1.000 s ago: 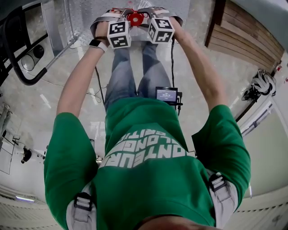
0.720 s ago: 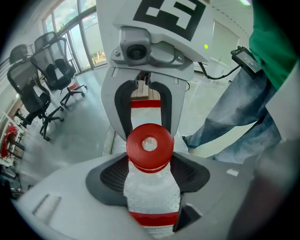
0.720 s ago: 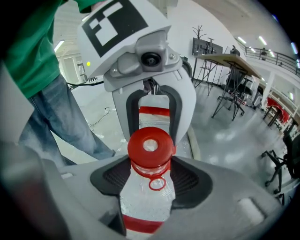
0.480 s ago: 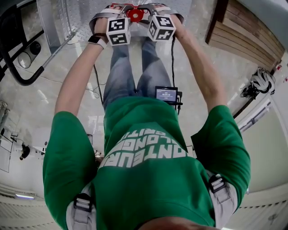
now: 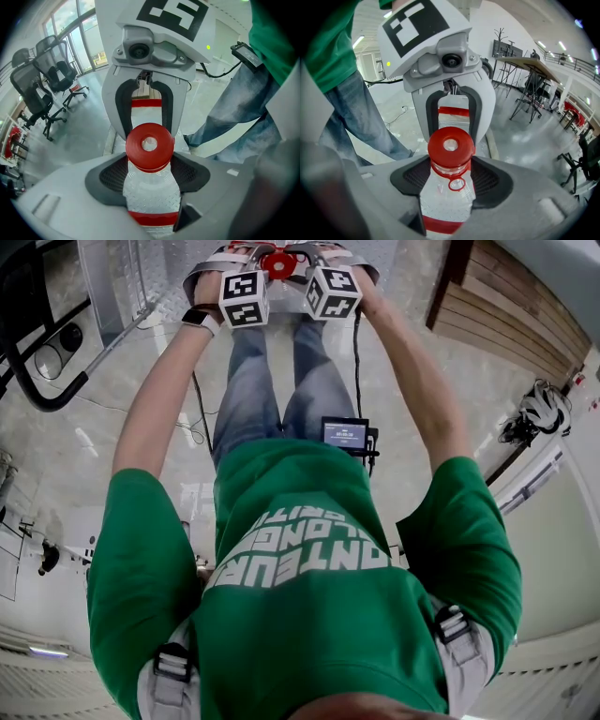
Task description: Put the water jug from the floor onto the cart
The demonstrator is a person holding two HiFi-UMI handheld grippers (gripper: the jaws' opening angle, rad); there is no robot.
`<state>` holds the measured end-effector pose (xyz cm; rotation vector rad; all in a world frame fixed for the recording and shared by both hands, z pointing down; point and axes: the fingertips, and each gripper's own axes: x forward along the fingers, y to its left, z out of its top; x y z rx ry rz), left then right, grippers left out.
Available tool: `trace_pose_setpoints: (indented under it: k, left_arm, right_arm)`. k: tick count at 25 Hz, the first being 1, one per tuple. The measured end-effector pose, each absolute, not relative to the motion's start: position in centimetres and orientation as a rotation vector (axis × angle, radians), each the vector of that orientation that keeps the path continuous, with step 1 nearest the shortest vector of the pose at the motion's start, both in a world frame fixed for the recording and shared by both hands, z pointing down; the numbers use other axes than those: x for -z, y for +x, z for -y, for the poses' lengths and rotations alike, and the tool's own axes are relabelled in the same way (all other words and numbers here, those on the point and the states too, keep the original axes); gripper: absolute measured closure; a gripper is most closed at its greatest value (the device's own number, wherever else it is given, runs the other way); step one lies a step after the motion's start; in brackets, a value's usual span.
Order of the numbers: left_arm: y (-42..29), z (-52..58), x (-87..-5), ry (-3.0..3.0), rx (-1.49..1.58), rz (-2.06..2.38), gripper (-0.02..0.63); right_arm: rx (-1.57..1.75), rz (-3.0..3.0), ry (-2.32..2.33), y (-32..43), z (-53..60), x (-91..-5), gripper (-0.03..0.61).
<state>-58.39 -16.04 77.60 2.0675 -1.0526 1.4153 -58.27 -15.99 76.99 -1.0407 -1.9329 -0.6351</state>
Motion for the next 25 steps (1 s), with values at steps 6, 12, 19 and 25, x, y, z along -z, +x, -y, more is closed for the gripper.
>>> trace_pose_setpoints:
  k: [6,12,19,25]
  left_arm:
    - [-58.6,15.7,-76.9,2.070,-1.410,1.090,0.339]
    - [-58.7,14.4,-73.5,2.055,-1.367,1.198,0.371]
    - [-58.9,12.5,-65.0,2.035,-1.260,1.437,0.391]
    - [-61.5,11.4,-55.0,2.003,-1.166,1.695,0.447]
  right_arm:
    - [0.622,1.976,-0.957,-58.1,16.5,-76.4,0.327]
    - [0.538,2.078,-0.827,-57.1,18.4,-72.8,0.342]
    - [0.525,2.258,-0.651,-55.4,21.1,-63.3,0.522]
    - [0.547,2.441,-0.458,-55.9,23.9,-53.3,0.583]
